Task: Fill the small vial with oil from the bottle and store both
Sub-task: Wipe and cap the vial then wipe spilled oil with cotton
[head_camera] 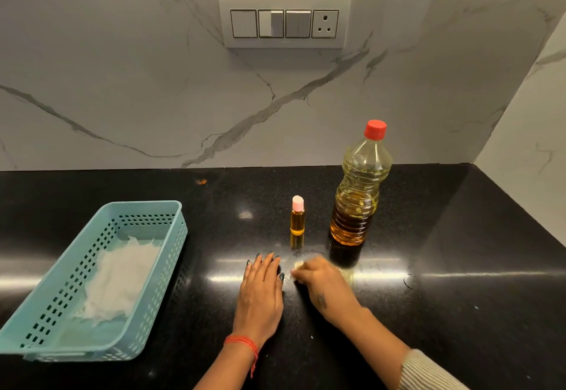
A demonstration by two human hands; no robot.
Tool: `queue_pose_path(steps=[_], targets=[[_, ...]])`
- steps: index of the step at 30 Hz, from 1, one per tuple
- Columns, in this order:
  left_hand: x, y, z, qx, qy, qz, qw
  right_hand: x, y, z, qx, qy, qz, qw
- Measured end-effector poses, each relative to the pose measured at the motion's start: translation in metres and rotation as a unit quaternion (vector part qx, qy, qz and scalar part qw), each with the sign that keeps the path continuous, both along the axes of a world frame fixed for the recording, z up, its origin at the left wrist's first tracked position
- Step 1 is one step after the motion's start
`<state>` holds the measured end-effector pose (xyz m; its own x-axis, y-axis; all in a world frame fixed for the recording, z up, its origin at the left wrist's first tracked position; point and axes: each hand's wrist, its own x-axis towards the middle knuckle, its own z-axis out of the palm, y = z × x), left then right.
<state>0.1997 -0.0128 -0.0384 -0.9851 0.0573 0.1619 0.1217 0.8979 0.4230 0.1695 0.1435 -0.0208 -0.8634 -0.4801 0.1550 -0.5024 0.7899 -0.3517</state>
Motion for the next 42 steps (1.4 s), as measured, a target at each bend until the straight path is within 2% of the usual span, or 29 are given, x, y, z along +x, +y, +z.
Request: queue_pose_path(steps=[2,7,11,13,19,23,26,29,32,34,36,39,40,42], targets=[[0.0,0.0,0.001,-0.002,-0.001,0.003,1.0,0.011,0.017,-0.003,-0.034,0.005,0.008,0.999],[-0.001,0.001,0.001,0.001,-0.003,0.001,1.0,-0.011,0.037,-0.005,-0.049,0.01,-0.11,0.993],[0.0,0.001,0.002,0.002,-0.007,0.002,1.0,-0.008,0.005,-0.002,-0.021,-0.013,-0.045,0.999],[0.0,0.0,0.002,0.007,-0.003,0.004,1.0,0.008,0.013,-0.006,-0.042,-0.004,-0.013,0.999],[0.0,0.001,0.001,0.018,0.006,0.001,1.0,-0.021,0.039,-0.007,-0.047,0.001,-0.134,0.99],[0.0,0.001,0.0,0.024,0.013,0.001,1.0,-0.014,0.005,-0.008,-0.04,-0.018,-0.06,0.997],[0.0,0.0,0.001,0.025,0.013,0.005,1.0,0.012,0.022,-0.01,-0.05,-0.017,-0.012,0.999],[0.0,0.0,0.002,0.025,0.013,0.005,1.0,0.007,0.052,-0.013,-0.078,-0.006,-0.089,0.993],[0.0,0.001,0.003,0.025,0.013,0.001,1.0,-0.021,0.036,-0.007,-0.051,0.011,-0.143,0.988],[-0.001,0.001,0.002,0.021,0.017,0.002,1.0,-0.033,0.007,0.003,-0.034,-0.011,-0.122,0.992],[-0.001,0.0,0.001,0.02,0.016,0.0,1.0,-0.03,-0.018,0.007,-0.023,-0.038,-0.057,0.997],[-0.001,-0.001,-0.001,0.028,0.011,0.002,1.0,0.002,-0.009,-0.002,-0.016,-0.033,0.044,0.998],[-0.001,-0.001,-0.001,0.029,0.011,0.004,1.0,0.011,0.006,-0.004,-0.033,-0.033,0.046,0.998],[-0.001,0.0,0.0,0.027,0.015,0.004,1.0,0.017,0.04,-0.007,-0.054,-0.032,-0.015,0.998]])
